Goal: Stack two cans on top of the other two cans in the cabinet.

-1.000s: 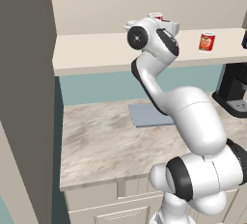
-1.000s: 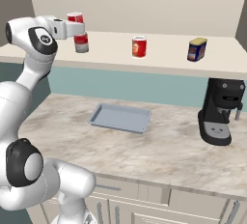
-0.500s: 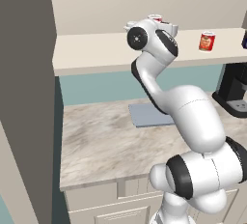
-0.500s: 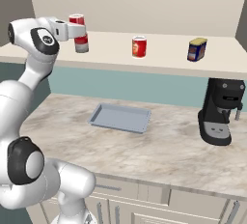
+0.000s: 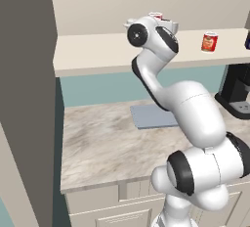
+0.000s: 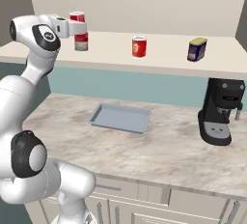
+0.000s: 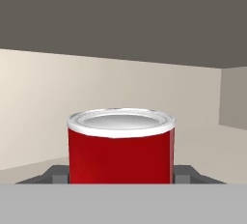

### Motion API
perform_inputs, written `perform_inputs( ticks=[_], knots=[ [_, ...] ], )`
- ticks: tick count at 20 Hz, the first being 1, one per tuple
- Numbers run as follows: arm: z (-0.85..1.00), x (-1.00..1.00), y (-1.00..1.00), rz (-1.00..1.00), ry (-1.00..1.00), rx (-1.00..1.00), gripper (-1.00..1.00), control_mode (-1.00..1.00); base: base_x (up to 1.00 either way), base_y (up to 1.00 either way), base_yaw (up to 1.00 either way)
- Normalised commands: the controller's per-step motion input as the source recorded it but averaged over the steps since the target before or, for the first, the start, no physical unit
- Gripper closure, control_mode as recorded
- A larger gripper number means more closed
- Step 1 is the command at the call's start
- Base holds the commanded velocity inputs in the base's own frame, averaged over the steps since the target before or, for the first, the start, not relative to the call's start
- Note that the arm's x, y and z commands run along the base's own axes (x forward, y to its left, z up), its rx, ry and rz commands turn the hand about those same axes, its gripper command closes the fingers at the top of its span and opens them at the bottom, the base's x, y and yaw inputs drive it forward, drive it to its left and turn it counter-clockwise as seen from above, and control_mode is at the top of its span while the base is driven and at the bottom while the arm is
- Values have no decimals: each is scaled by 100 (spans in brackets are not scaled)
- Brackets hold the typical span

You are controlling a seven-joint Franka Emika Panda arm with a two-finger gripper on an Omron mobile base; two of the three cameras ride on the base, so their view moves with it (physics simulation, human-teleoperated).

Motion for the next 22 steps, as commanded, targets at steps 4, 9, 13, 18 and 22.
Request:
perform_inputs(
  ticks=[4, 9, 13, 18, 22],
  knots=[
    [1, 7, 2, 0, 0, 0, 100, -100, 0, 0, 0],
    [0, 1, 1, 0, 0, 0, 100, -100, 0, 0, 0],
    [0, 0, 1, 0, 0, 0, 100, -100, 0, 0, 0],
    [-1, 6, 5, 0, 0, 0, 100, -100, 0, 0, 0],
    [-2, 13, 9, 0, 0, 0, 100, -100, 0, 0, 0]
  ],
)
